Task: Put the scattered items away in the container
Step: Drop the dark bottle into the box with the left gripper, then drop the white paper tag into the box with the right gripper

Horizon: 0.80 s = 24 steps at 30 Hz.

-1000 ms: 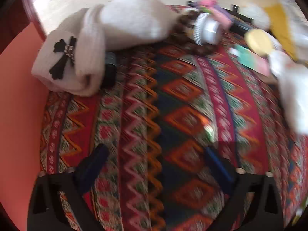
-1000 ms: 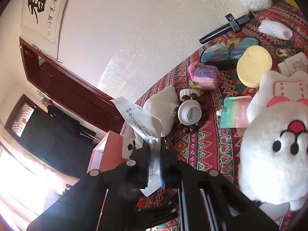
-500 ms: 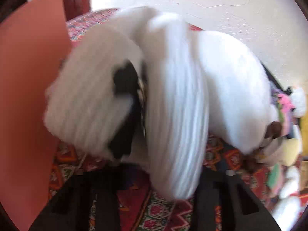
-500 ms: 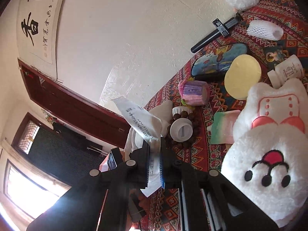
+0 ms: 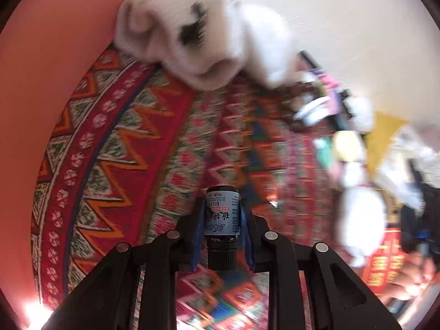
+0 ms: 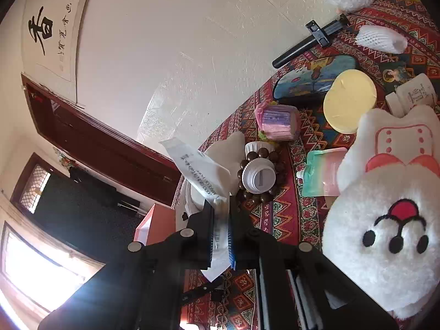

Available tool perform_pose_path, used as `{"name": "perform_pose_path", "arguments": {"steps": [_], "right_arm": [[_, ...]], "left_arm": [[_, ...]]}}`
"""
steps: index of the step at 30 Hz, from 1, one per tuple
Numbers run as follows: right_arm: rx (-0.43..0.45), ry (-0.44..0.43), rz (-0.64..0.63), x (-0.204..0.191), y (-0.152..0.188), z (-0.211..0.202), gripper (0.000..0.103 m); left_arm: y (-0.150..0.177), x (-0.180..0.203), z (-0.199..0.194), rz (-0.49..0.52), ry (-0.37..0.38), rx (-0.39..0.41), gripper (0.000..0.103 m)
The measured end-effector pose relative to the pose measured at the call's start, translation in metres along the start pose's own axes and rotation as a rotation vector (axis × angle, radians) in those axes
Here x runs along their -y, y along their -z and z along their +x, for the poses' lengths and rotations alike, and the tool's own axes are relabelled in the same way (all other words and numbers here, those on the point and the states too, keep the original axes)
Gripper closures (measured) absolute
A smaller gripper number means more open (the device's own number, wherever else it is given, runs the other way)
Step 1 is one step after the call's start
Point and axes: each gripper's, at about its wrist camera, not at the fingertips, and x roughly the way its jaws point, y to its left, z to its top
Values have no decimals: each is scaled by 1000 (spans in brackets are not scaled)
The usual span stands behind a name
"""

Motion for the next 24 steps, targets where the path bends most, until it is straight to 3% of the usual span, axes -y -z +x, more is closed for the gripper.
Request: {"name": "perform_pose_path", "arguments": {"steps": [5,7,10,12,15,16,17,18,19,24], "right_arm": [[-10,36,-56,-13,8,9,96],[-18,55,-81,-18,12,13,96],[-31,75,-114,-26,19,20,96],[-35,81,-139,-32,23,22,96],[-44,80,-184,-45,32,25,96],[-49,78,-200,-50,36,26,96],[-55,73,-217,-56,40,27,96],[-63,66,-235,-63,45,28,96],[-70,56,-251,-70,50,29,96],[-95,-34,-369,-127,85,32,96]], "left_arm": [[-15,8,-78,12,131,158,82],[-26,-4,-135,13,179,260,82],[-41,-22,-215,18,184,445,82],[-42,-38,-263,19,115,582,82],[-49,-69,-297,-43,-87,723,82],[-52,-81,-300,-67,-176,736,75],[-55,-93,-300,-93,-266,735,51],[-56,-106,-305,-127,-343,723,36],[-57,-116,-305,-161,-385,716,16],[-43,-140,-332,-238,-425,789,14]]}}
